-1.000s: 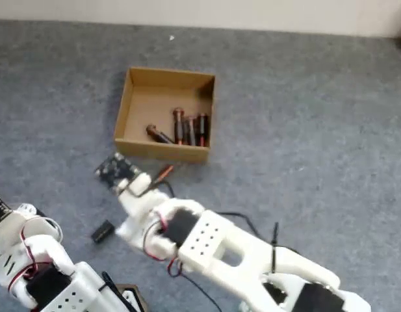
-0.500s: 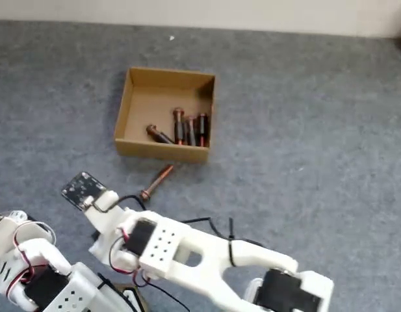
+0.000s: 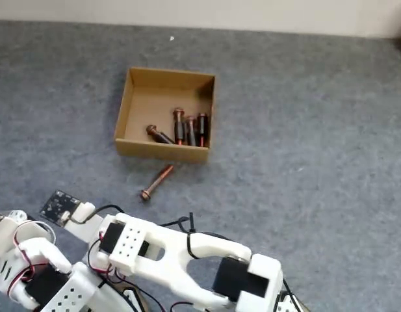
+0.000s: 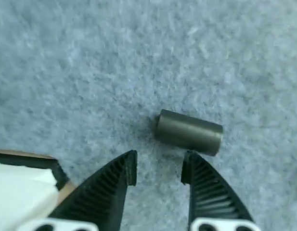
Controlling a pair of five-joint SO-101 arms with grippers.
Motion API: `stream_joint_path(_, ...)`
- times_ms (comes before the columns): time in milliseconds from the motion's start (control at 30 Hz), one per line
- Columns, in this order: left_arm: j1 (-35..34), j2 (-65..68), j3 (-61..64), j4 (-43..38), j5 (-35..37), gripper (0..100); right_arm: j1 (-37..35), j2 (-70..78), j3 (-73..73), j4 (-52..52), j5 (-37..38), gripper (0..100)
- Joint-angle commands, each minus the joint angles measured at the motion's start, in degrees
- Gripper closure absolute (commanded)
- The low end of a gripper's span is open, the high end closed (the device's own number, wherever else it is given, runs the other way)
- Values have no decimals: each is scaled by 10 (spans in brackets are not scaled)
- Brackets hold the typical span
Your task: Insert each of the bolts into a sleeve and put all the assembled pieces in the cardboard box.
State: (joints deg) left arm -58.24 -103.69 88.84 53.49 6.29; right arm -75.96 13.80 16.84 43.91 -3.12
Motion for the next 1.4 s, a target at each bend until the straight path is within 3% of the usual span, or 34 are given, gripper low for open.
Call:
stream_joint_path(0,-7,-2,-3,-19,-10,989,-4,11,-37,-12,38,853)
stream_joint_path(167,-7,-2,-3,-18,-11,989,15,36,-38,-13,59,872)
stream_joint_path(333,-7,-2,-3,-18,-11,989,96,34,-50,-12,60,996)
stream_joint_path(600,-7,-2,-3,-18,-11,989,209,34,-76,-12,55,993)
stream_joint_path(900,-7,-2,-3,-18,-11,989,200,0,-94,49,49,991)
stream_joint_path(1033,-7,-2,-3,-20,-11,989,168,-46,-109,66,-32,983)
stream_joint_path(1233,-7,-2,-3,-20,-11,989,103,-51,-152,65,-106,839)
stream_joint_path(1367,-7,-2,-3,-20,-11,989,73,5,-160,35,-105,824)
